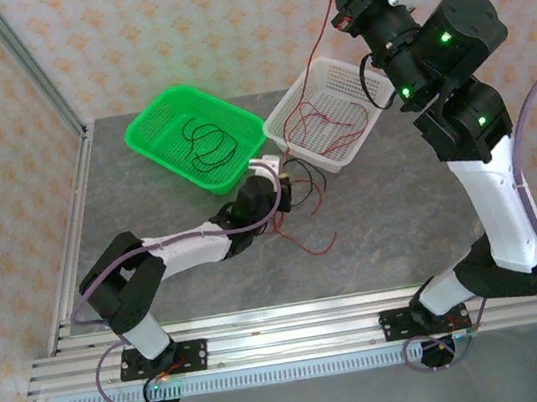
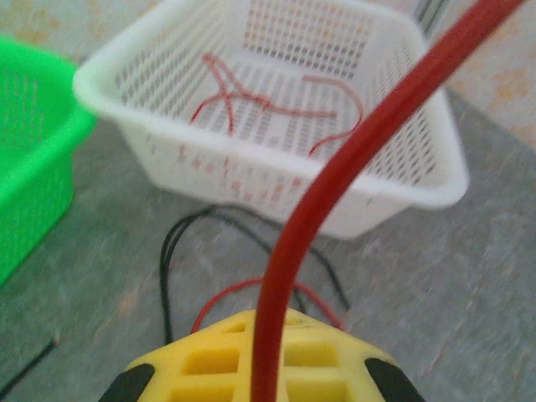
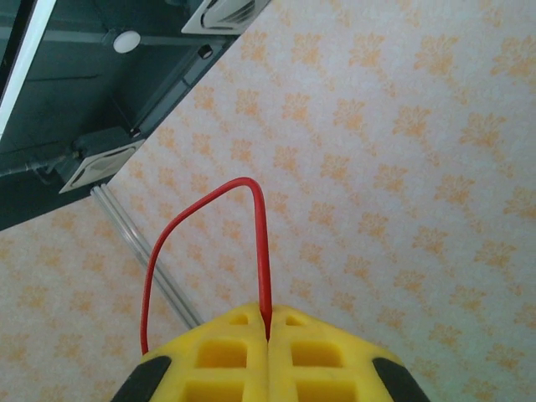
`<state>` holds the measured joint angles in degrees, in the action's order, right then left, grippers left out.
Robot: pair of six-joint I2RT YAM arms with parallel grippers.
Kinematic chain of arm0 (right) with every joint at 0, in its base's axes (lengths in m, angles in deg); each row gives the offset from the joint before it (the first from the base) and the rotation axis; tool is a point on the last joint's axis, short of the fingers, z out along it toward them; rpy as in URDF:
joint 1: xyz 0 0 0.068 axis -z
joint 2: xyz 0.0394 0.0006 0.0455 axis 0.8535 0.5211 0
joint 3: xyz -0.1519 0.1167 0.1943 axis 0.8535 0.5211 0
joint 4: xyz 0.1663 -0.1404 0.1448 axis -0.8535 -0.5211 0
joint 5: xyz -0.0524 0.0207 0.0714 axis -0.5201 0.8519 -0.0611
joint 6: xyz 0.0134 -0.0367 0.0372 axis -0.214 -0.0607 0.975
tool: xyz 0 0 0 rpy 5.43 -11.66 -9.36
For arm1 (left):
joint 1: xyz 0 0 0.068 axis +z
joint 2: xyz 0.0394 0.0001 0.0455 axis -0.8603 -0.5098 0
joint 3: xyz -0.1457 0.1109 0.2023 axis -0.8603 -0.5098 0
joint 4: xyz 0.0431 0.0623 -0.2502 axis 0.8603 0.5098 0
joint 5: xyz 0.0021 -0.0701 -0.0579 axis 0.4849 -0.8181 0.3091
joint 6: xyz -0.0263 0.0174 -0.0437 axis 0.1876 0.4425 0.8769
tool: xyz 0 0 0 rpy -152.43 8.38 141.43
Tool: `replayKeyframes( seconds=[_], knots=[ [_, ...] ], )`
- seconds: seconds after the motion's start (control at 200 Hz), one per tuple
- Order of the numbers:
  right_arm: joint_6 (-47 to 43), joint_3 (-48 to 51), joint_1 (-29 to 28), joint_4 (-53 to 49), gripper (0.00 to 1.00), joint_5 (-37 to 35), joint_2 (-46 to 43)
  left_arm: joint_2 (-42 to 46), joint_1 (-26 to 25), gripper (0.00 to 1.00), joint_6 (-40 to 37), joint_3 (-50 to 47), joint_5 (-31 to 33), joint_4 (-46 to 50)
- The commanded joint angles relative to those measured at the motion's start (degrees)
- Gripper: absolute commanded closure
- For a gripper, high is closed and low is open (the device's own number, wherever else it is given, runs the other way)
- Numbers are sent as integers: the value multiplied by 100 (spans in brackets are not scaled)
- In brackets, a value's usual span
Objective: Untangle the cables
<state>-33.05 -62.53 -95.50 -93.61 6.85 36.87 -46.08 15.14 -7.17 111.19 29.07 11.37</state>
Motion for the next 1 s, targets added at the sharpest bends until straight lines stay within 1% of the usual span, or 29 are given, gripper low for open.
replayKeyframes(
  seconds=[0.0, 0.16, 0.3, 0.39, 0.485, 0.581, 0.626, 0.656, 0.801, 0.996],
  knots=[
    [-213, 21, 43, 400, 100, -283, -154, 111, 48, 100, 265, -387, 206, -233],
    [-442, -12, 43, 563, 100, -594, -150, 93, 57, 100, 433, -758, 325, -273],
    [-670, -37, 43, 666, 100, -924, -106, 55, 61, 100, 496, -886, 485, -226],
    [-838, -37, 43, 720, 100, -1073, -80, 4, 86, 100, 522, -820, 563, -18],
    [-1080, -38, 43, 751, 100, -1295, -1, 18, 92, 100, 498, -594, 609, 420],
    [-1354, -13, 51, 771, 100, -1511, 117, 166, 64, 73, 366, -335, 633, 842],
    [-1490, 27, 65, 798, 100, -1569, 165, 274, 52, 63, 299, -228, 657, 1036],
    [-1571, 55, 84, 817, 100, -1596, 214, 357, 29, 58, 261, -150, 670, 1195],
    [-1778, 219, 342, 857, 100, -1571, 483, 687, -52, 50, 114, 201, 648, 1888],
    [-1509, 496, 1116, 828, 100, -1021, 971, 1156, -130, 47, 140, 394, 506, 2482]
  ],
)
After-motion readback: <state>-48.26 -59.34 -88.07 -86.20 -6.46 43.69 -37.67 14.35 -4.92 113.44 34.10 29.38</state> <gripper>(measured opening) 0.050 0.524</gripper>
